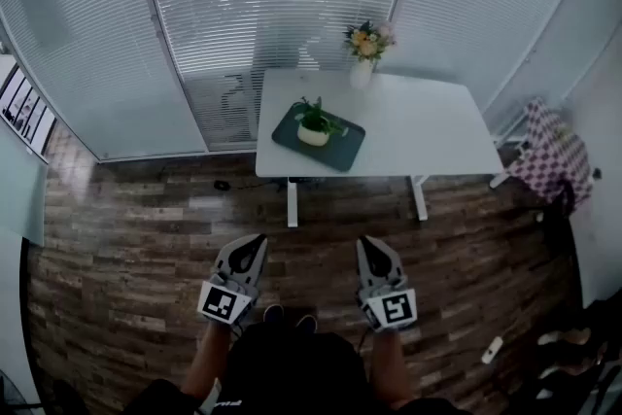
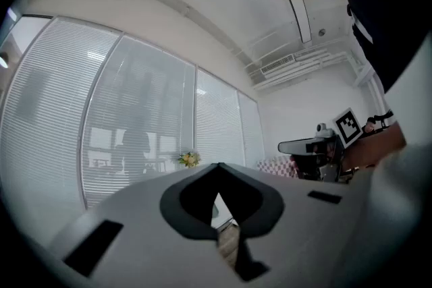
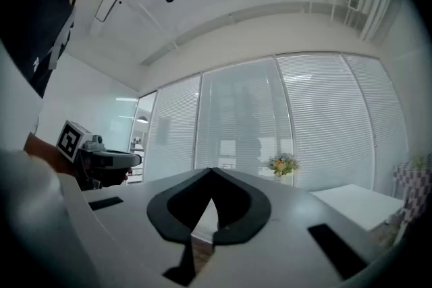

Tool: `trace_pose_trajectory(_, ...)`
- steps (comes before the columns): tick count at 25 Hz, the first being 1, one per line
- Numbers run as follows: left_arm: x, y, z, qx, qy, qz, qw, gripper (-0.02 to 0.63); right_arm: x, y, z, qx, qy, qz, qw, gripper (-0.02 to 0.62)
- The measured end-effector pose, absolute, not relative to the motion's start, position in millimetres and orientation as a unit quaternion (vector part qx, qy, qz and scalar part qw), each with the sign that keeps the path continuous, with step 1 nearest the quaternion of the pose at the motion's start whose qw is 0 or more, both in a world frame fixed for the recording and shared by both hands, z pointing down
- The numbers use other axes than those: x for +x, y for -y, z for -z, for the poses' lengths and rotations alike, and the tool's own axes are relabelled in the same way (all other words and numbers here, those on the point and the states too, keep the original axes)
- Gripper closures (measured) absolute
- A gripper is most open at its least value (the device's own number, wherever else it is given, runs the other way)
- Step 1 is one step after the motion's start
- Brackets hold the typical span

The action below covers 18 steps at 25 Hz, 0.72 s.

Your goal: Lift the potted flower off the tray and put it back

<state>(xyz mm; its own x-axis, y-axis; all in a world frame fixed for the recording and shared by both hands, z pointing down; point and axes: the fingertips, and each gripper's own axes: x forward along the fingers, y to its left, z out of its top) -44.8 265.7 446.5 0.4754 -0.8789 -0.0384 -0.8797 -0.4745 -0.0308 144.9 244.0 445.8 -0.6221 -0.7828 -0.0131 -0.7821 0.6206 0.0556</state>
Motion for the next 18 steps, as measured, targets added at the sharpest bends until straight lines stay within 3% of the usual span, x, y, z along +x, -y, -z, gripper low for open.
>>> trace_pose_trajectory(18, -40.1, -262.9, -442.5, -0.857, -0.515, -0.015, 0.016, 0.6, 145.0, -248.5, -448.6, 0.423, 0.906, 0.02, 0.001, 0.592)
